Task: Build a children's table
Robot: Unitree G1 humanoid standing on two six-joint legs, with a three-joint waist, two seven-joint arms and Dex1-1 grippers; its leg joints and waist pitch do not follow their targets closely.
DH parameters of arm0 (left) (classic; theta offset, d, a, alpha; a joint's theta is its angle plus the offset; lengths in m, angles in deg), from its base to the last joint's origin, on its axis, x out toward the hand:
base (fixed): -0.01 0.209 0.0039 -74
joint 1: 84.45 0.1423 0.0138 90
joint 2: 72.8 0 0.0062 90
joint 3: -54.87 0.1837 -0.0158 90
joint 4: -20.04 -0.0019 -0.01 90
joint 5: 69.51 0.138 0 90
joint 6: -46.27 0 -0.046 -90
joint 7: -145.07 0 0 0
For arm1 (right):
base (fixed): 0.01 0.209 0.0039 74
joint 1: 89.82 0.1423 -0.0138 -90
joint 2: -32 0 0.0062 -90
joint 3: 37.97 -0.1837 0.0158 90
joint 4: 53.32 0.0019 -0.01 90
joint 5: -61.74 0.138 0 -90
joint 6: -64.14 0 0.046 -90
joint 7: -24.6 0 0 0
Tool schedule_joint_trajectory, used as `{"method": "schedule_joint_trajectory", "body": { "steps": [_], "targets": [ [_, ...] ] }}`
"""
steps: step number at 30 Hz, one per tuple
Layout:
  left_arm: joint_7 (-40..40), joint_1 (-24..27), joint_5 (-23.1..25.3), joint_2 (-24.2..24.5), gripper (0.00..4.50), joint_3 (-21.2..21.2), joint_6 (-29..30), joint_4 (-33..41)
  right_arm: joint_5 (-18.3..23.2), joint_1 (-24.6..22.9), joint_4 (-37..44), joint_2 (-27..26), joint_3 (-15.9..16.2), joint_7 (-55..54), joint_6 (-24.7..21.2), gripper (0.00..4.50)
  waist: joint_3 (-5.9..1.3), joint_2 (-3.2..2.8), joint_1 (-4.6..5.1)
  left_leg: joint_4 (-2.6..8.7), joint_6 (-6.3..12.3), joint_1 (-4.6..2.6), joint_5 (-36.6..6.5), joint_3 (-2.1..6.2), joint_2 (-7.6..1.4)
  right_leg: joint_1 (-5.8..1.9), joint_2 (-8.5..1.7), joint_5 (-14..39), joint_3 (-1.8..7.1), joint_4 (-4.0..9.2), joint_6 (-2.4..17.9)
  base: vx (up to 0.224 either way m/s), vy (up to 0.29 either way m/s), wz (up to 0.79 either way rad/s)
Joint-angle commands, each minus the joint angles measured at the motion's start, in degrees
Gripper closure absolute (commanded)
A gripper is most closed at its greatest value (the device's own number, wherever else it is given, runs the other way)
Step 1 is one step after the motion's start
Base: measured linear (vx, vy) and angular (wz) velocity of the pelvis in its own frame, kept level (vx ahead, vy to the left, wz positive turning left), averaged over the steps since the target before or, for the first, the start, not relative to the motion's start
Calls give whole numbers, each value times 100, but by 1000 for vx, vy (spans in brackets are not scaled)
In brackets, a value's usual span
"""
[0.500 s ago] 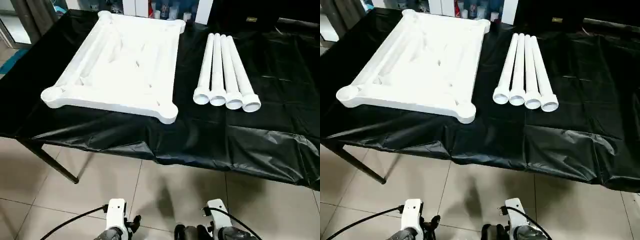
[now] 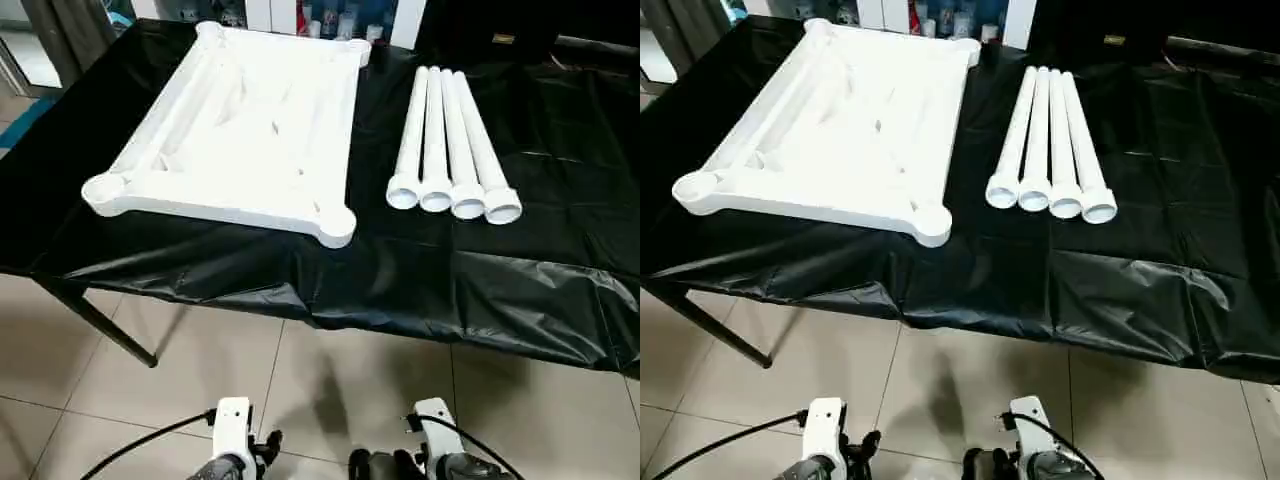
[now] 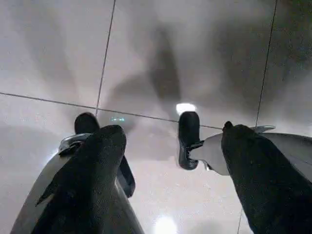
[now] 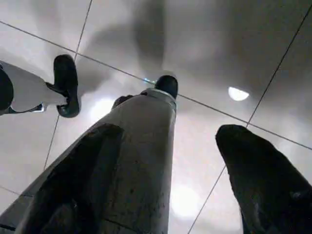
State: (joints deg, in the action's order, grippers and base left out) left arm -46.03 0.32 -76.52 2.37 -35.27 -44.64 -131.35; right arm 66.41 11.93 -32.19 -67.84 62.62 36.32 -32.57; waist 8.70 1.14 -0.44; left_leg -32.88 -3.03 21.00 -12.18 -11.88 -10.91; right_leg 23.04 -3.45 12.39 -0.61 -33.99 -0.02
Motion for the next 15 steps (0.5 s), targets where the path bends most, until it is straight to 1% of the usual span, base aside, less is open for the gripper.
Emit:
{"method": "schedule_joint_trajectory", "body": {
  "steps": [1,8,9,10,11,12,13,14,15],
  "targets": [
    [21,179,45,6,89,14,109,-221,-22,-167,-231,-6,13,-3,-101,101,-214,-23,-29,426,458,-79,-872,116,-362,-185,-505,-295,258,328,1839,0,0,0],
    [21,179,45,6,89,14,109,-221,-22,-167,-231,-6,13,-3,-101,101,-219,-22,-27,422,454,-80,-861,115,-358,-189,-501,-316,257,324,1845,0,0,0],
    [746,-328,781,-30,89,490,1466,-1210,-675,46,-890,-323,207,-480,-541,101,-196,106,17,422,442,-109,-824,94,-312,-113,-435,-62,245,317,1731,0,0,0],
    [763,-370,756,-13,89,455,1402,-1193,-656,92,-889,-399,181,-530,-471,101,-142,67,17,461,400,-100,-950,121,-324,-106,-478,296,250,357,1677,0,0,0],
    [766,-378,751,-8,89,448,1391,-1190,-650,102,-888,-413,175,-540,-459,101,-129,44,8,472,339,-91,-1075,133,-344,-127,-537,605,262,399,1618,0,0,0],
    [771,-403,737,13,89,428,1357,-1182,-635,132,-885,-459,157,-569,-425,101,-145,59,6,484,217,-72,-1116,165,-355,-152,-564,803,276,420,1497,0,0,0],
    [770,-404,737,17,89,427,1355,-1182,-638,133,-885,-461,160,-573,-422,101,-168,45,5,491,191,-78,-1066,175,-357,-167,-553,700,270,407,1483,0,0,0],
    [769,-406,737,24,89,425,1351,-1182,-642,135,-884,-463,163,-583,-414,101,-178,58,8,478,201,-101,-994,155,-357,-147,-517,387,265,390,1500,0,0,0],
    [767,-408,738,30,89,425,1349,-1183,-633,136,-883,-467,154,-587,-406,101,-203,71,2,442,296,-95,-720,130,-339,-170,-498,-257,258,325,1600,0,0,0]
  ]
}}
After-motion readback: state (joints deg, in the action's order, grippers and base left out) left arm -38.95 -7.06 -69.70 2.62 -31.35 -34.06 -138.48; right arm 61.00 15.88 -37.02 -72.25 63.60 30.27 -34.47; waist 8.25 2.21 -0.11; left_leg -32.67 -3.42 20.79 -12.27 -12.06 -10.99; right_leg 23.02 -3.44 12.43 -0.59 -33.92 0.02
